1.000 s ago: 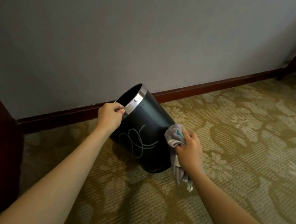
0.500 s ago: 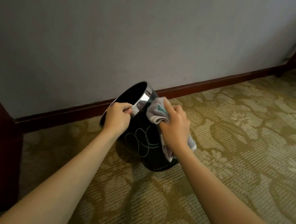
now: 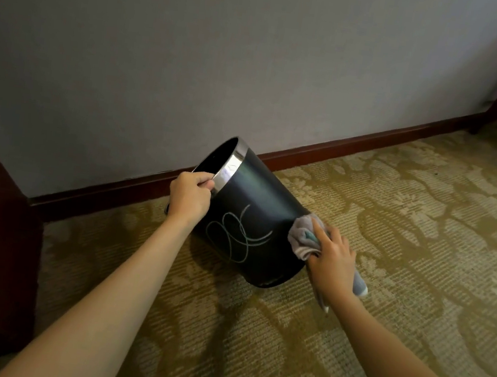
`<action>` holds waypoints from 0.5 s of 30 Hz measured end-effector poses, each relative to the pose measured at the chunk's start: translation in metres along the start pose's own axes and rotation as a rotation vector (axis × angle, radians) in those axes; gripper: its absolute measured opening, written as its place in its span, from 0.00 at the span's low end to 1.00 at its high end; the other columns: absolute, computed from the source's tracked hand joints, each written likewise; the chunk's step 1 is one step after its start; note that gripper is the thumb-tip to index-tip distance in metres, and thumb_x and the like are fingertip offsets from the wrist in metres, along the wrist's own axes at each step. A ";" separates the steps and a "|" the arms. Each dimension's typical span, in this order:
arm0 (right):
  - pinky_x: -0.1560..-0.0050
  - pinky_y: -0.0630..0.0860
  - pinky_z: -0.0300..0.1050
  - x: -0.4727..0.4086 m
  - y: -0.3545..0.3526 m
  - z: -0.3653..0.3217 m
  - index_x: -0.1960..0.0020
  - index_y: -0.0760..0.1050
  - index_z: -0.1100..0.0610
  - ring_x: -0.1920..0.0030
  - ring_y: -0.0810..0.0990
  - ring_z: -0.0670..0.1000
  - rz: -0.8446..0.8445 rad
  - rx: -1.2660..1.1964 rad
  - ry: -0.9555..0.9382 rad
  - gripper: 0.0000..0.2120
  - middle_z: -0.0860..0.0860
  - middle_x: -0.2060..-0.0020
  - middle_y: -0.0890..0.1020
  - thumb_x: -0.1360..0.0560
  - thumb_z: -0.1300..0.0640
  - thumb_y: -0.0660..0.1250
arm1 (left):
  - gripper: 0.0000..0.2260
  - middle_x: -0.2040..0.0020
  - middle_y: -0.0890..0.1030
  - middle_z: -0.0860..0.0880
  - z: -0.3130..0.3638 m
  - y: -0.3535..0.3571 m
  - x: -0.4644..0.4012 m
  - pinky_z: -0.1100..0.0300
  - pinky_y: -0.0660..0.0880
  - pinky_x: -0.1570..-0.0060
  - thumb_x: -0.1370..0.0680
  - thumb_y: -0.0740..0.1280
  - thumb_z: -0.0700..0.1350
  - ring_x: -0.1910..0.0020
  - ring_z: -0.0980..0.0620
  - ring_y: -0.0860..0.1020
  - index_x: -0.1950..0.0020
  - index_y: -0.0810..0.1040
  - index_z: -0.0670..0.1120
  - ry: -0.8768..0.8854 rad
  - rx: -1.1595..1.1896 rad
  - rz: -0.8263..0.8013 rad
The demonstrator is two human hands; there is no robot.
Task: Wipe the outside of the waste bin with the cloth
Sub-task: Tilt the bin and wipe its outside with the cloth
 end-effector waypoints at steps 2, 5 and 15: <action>0.40 0.65 0.53 0.000 0.002 -0.002 0.24 0.60 0.48 0.39 0.68 0.57 -0.011 0.022 0.067 0.30 0.53 0.35 0.70 0.25 0.59 0.62 | 0.11 0.42 0.80 0.47 0.002 0.002 0.003 0.63 0.66 0.48 0.22 0.64 0.39 0.42 0.50 0.75 0.42 0.80 0.44 0.028 -0.010 0.007; 0.40 0.63 0.55 -0.007 -0.005 -0.017 0.26 0.60 0.46 0.39 0.67 0.58 -0.005 0.042 0.060 0.30 0.53 0.36 0.70 0.26 0.59 0.60 | 0.09 0.60 0.78 0.57 0.005 0.007 0.008 0.67 0.67 0.57 0.22 0.64 0.38 0.60 0.63 0.72 0.55 0.82 0.48 0.092 -0.015 0.004; 0.46 0.66 0.53 -0.016 -0.033 -0.078 0.28 0.68 0.50 0.44 0.73 0.58 0.225 -0.144 -0.399 0.33 0.54 0.42 0.76 0.32 0.66 0.67 | 0.10 0.56 0.79 0.53 0.018 0.027 0.017 0.70 0.61 0.69 0.23 0.63 0.40 0.63 0.61 0.70 0.47 0.83 0.50 0.163 -0.118 -0.017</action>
Point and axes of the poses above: each hand's wrist, its own x-axis away from the middle knuckle, its own y-axis out of the palm, z = x × y, the point moved 1 cm from there along -x, towards the middle knuckle
